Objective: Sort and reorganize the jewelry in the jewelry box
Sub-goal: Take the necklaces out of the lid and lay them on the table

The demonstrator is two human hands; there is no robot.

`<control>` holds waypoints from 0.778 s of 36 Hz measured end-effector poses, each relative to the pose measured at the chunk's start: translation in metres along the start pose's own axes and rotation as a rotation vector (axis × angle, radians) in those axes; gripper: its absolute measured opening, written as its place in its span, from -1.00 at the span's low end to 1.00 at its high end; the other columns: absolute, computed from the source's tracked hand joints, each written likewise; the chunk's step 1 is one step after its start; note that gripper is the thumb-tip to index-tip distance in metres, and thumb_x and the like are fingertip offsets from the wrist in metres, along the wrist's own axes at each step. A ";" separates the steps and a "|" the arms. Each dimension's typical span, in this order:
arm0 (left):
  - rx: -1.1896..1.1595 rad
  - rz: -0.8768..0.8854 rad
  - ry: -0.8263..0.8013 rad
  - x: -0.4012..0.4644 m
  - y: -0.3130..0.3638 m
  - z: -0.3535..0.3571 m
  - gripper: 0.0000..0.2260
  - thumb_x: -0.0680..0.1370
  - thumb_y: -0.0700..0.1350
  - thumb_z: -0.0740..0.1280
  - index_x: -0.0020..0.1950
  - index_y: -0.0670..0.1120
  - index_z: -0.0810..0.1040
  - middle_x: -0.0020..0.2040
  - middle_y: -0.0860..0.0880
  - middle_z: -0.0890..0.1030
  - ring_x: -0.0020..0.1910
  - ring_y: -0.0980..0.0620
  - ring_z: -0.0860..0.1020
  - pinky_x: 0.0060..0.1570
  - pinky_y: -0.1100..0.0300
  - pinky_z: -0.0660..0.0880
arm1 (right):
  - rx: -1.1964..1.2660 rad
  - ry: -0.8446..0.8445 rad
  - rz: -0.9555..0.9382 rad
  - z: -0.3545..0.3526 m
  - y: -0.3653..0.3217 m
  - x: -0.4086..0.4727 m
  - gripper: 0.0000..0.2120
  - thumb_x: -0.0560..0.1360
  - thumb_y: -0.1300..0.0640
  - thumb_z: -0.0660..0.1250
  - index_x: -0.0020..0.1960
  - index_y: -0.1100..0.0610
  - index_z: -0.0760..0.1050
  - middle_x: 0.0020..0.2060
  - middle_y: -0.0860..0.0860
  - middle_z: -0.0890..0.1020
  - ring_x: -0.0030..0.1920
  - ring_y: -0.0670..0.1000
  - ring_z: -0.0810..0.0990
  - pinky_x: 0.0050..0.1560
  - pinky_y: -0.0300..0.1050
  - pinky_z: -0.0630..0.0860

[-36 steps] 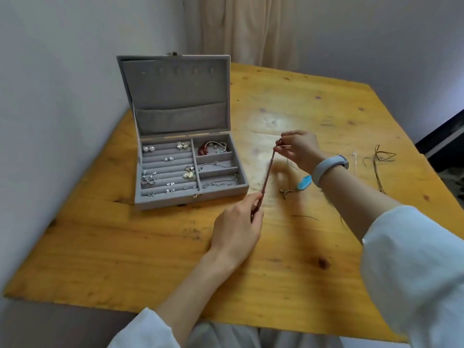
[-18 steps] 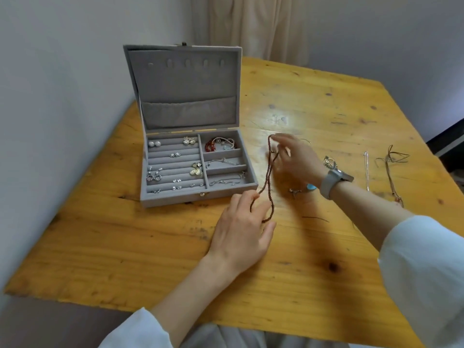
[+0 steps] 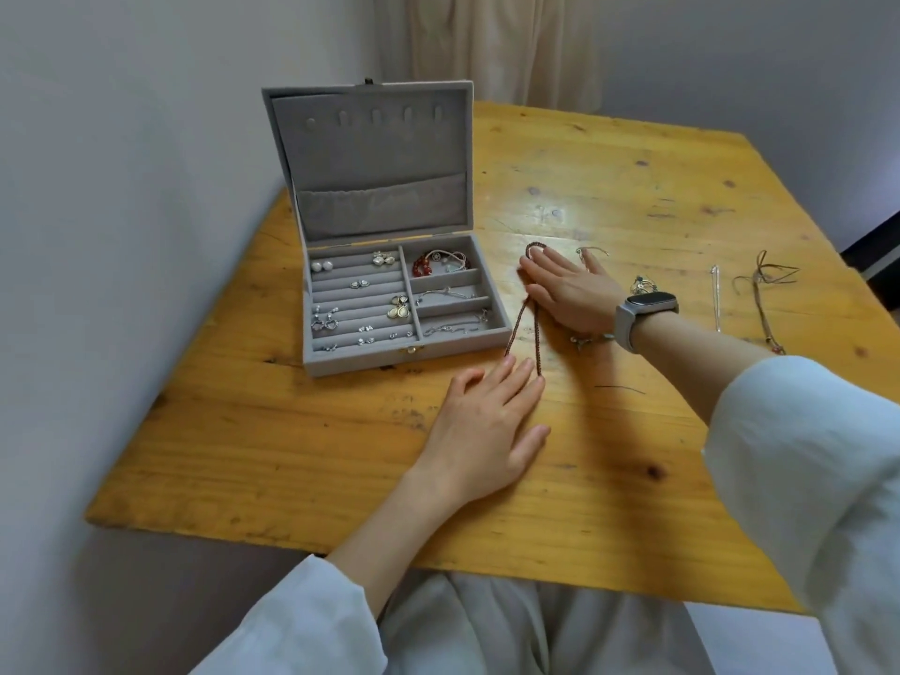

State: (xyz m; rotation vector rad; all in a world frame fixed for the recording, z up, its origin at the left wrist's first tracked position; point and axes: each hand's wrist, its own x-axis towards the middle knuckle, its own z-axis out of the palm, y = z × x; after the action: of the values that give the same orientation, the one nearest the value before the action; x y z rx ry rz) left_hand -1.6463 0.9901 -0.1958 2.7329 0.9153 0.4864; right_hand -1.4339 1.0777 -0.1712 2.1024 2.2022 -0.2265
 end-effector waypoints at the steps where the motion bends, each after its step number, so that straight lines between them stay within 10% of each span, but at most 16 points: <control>1: -0.055 -0.009 0.012 0.000 0.000 -0.001 -0.51 0.53 0.12 0.04 0.38 -0.07 0.38 0.43 -0.06 0.33 0.44 0.01 0.23 0.35 0.05 0.14 | 0.036 0.039 0.012 -0.002 -0.001 -0.002 -0.53 0.62 -0.04 -0.17 0.50 0.03 -0.09 0.51 -0.02 -0.06 0.49 -0.07 -0.14 0.46 0.12 -0.20; 5: -0.342 -0.123 0.140 -0.005 -0.002 -0.008 -0.60 0.53 0.05 0.12 0.27 -0.09 0.50 0.36 -0.04 0.43 0.41 0.06 0.27 0.34 0.14 0.19 | 0.167 0.241 0.001 -0.009 -0.021 -0.013 -0.58 0.62 0.07 -0.02 0.47 0.10 0.11 0.49 0.03 0.12 0.50 0.01 -0.05 0.46 0.12 -0.11; 12: -0.143 -0.318 0.474 -0.017 -0.040 -0.042 -0.75 0.51 -0.05 0.20 0.08 -0.08 0.59 0.04 0.02 0.56 0.08 0.11 0.47 0.12 0.18 0.40 | 0.316 0.489 -0.164 -0.018 -0.084 -0.016 -0.72 0.56 0.21 0.15 0.22 0.17 0.47 0.16 0.08 0.55 0.23 0.09 0.41 0.21 0.02 0.34; 28: 0.172 -0.657 0.403 0.007 -0.162 -0.084 -0.72 0.54 -0.16 0.26 0.25 -0.10 0.52 0.26 -0.13 0.44 0.25 -0.09 0.36 0.21 0.01 0.40 | 0.303 0.378 -0.172 -0.025 -0.192 0.076 -0.68 0.55 0.04 0.16 0.29 0.02 0.41 0.18 0.05 0.47 0.23 0.10 0.32 0.18 0.08 0.26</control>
State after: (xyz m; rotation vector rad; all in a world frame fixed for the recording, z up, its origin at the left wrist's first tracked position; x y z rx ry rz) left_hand -1.7600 1.1294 -0.1661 2.2875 1.9305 0.8536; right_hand -1.6288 1.1487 -0.1501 2.2621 2.7254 -0.1985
